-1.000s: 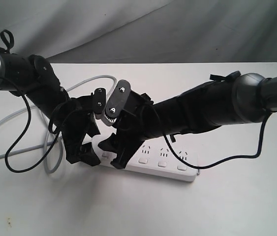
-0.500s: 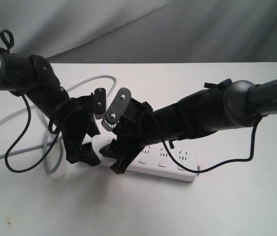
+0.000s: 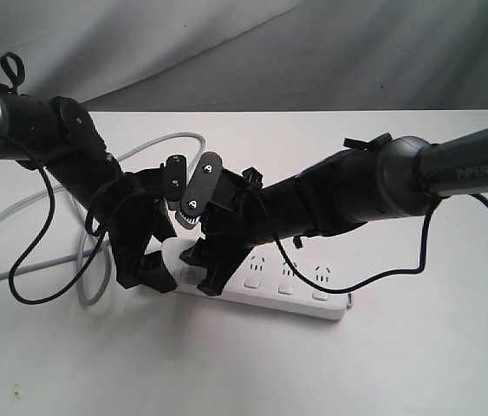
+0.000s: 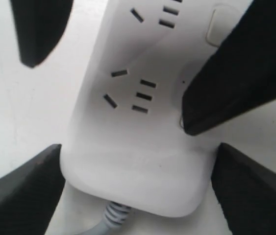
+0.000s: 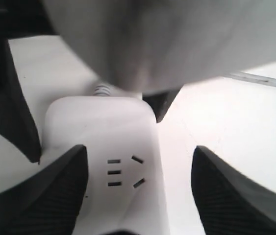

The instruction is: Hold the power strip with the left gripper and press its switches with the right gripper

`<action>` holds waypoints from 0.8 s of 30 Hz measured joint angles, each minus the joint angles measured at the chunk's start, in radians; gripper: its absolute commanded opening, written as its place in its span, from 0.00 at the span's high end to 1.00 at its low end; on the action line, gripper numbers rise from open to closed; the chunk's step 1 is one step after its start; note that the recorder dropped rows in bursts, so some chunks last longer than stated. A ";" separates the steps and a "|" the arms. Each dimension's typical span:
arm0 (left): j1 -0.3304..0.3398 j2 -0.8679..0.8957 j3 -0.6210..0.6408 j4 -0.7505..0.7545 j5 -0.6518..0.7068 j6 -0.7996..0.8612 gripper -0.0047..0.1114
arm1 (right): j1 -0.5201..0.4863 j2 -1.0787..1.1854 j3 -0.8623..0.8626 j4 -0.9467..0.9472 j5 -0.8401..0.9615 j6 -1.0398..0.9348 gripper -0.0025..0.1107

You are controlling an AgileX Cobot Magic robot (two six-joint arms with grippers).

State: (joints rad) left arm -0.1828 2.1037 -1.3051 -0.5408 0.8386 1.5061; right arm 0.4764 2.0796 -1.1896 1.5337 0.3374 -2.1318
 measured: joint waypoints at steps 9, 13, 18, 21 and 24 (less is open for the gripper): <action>0.000 0.000 0.000 0.000 0.000 0.000 0.33 | 0.013 0.000 0.000 -0.052 -0.002 0.000 0.47; 0.000 0.000 0.000 0.000 0.000 0.000 0.33 | 0.022 0.002 0.000 -0.056 -0.002 0.000 0.47; 0.000 0.000 0.000 0.000 0.000 0.000 0.33 | 0.022 0.008 -0.003 -0.077 -0.004 0.000 0.47; 0.000 0.000 0.000 0.000 0.000 0.000 0.33 | 0.022 0.011 -0.005 -0.079 -0.004 0.000 0.47; 0.000 0.000 0.000 0.000 0.000 0.000 0.33 | 0.022 0.013 -0.005 -0.085 -0.004 0.000 0.47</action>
State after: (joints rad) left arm -0.1828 2.1037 -1.3051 -0.5408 0.8386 1.5061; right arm 0.4985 2.0924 -1.1948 1.4488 0.3337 -2.1318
